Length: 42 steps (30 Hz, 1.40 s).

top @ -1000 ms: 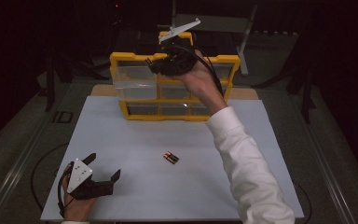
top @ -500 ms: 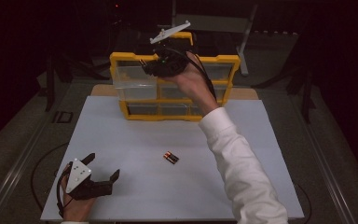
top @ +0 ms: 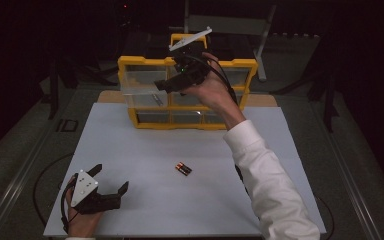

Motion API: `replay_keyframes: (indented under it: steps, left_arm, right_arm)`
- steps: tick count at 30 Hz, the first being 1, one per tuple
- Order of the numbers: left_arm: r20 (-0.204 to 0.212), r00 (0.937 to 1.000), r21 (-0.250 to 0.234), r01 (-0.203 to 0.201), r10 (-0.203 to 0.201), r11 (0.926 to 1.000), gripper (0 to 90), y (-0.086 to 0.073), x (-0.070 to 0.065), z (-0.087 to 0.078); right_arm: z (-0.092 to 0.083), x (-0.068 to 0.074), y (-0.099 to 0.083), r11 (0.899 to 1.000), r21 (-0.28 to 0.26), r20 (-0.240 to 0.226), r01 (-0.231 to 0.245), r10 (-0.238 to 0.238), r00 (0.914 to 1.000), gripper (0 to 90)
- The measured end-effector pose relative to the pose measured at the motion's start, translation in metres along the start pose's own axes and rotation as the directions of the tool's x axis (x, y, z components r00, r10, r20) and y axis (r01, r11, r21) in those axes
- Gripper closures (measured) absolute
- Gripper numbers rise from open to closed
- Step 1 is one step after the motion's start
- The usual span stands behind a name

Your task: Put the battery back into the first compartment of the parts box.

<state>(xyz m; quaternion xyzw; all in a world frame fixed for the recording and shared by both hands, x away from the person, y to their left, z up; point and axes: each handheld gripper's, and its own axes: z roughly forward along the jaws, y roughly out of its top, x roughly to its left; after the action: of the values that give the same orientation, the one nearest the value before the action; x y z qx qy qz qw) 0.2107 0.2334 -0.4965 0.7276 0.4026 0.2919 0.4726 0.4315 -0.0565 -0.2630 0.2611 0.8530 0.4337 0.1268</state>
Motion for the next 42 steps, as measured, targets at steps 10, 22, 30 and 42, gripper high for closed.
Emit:
replay_keyframes:
  steps: [10, 22, 30, 42]
  left_arm:
    - [0.0, 1.0, -0.001, -0.002, 0.002, 1.0, 0.0, 0.0, -0.001, 0.001]
    - [-0.004, 0.9999, 0.002, -0.011, 0.011, 0.9999, 0.0, 0.0, -0.002, 0.001]
    - [-0.004, 0.9999, 0.001, -0.013, 0.013, 0.9999, 0.0, 0.0, -0.002, 0.0]
    - [-0.004, 0.9999, 0.0, -0.011, 0.011, 0.9999, 0.0, 0.001, -0.002, 0.001]
  right_arm:
    - [-0.007, -0.003, -0.019, 0.999, 0.05, 0.023, 0.019, -0.02, 0.9995, 11.0]
    - [-0.004, 0.008, -0.049, 0.994, 0.105, 0.002, 0.043, -0.044, 0.999, 11.1]
    - [0.0, 0.023, -0.064, 0.989, 0.128, -0.017, 0.08, -0.078, 0.9968, 12.4]
    - [0.007, 0.036, -0.089, 0.98, 0.17, -0.055, 0.101, -0.093, 0.9942, 13.3]
